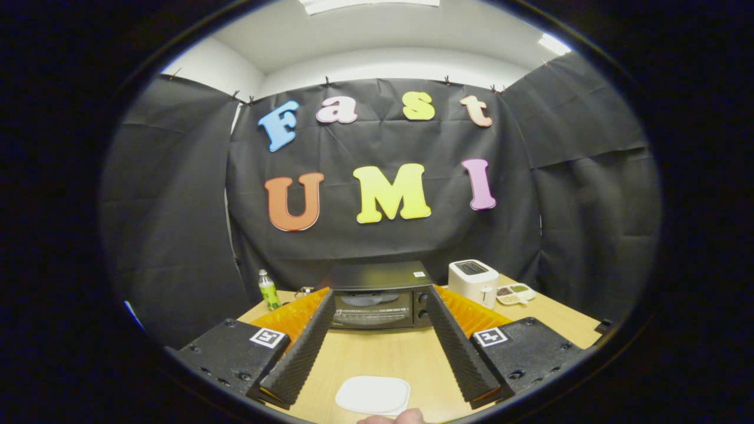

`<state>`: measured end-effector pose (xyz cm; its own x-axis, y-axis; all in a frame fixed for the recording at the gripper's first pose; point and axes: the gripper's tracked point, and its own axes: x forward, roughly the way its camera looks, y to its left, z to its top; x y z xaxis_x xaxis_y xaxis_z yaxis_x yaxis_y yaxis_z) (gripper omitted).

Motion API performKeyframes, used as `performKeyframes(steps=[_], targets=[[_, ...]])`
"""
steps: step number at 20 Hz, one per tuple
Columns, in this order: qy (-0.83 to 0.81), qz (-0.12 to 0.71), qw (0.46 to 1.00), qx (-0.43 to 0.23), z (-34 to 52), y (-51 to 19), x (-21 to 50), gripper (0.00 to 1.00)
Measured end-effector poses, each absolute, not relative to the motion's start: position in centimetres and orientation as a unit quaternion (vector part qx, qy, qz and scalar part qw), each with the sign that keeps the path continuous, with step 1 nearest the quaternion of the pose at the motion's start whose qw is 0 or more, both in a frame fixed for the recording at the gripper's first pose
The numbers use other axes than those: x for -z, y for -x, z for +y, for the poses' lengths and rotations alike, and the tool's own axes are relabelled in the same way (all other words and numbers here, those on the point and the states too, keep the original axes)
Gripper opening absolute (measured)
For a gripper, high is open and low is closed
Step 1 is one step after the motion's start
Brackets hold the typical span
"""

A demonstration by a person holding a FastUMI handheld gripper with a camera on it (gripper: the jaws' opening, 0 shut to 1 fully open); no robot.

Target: Open the toaster oven, put the food inside, and close the toaster oven door.

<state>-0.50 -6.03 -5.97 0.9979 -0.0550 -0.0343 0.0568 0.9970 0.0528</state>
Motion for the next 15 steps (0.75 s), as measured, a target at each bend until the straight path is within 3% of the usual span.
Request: performKeyframes(steps=[15], targets=[[-0.031,0.02,0.999,0.022,-5.2,1.5,7.2,1.0]])
